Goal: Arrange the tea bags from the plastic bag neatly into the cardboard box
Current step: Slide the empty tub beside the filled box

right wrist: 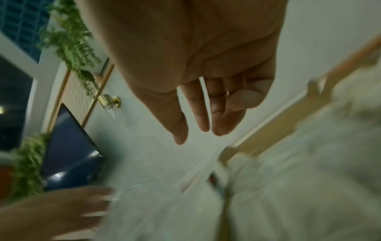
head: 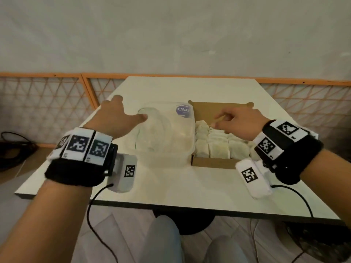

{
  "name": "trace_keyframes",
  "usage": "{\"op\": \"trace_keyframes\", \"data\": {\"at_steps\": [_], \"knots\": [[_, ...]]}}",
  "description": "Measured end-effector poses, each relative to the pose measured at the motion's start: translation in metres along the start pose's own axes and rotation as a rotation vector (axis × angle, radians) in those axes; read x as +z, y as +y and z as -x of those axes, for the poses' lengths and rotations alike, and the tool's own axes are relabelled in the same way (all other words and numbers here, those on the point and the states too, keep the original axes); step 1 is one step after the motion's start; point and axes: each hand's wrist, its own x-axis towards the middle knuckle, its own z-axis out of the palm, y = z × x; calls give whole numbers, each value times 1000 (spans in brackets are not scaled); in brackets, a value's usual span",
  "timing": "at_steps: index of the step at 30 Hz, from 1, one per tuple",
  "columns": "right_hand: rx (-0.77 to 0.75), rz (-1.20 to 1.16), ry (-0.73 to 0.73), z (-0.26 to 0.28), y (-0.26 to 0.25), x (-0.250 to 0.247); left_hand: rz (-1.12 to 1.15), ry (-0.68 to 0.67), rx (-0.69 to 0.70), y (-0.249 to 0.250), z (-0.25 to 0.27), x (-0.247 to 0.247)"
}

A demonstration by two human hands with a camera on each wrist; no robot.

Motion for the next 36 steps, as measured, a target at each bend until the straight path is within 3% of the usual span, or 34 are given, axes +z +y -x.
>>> {"op": "trace_keyframes", "data": {"at_steps": [2, 4, 6, 9, 12, 15, 19, 21, 23, 25, 27, 29, 32, 34, 36], "knots": [[-54, -143, -41, -4, -20, 12, -114, -129, -1, 0, -14, 5], [-103, -258, -26, -10, -34, 21, -110, -110, 76, 1, -22, 4], [-137, -366, 7, -17, -44, 27, 79, -49, 101, -2, -30, -3], [-118, -560, -47, -21, -52, 31, 543, -14, 99, -1, -33, -14], [-146, -689, -157, -17, -61, 35, 710, -44, 173, 15, -23, -13], [-236, -712, 18, -15, -64, 37, 701, -68, 300, 36, -10, 2], [-350, -628, 278, -2, -52, 26, 653, -22, 278, 51, -8, 27], [-480, -544, 275, 15, -44, 22, 595, -40, 225, 54, -10, 36], [-593, -337, 143, 30, -38, 24, 683, -170, 142, 58, -6, 43], [-715, -107, 92, 31, -26, 31, 765, -386, 165, 63, 4, 44], [-789, -23, 205, 24, -9, 31, 911, -554, 180, 66, 12, 42], [-784, -11, 340, 18, 5, 26, 1188, -747, 116, 63, 16, 39], [-780, -71, 438, 16, 17, 20, 1489, -1053, 149, 55, 25, 31], [-838, -104, 446, 20, 11, 18, 1512, -1059, 181, 60, 29, 35], [-900, -102, 448, 28, 5, 16, 1379, -897, 229, 70, 31, 45]]}}
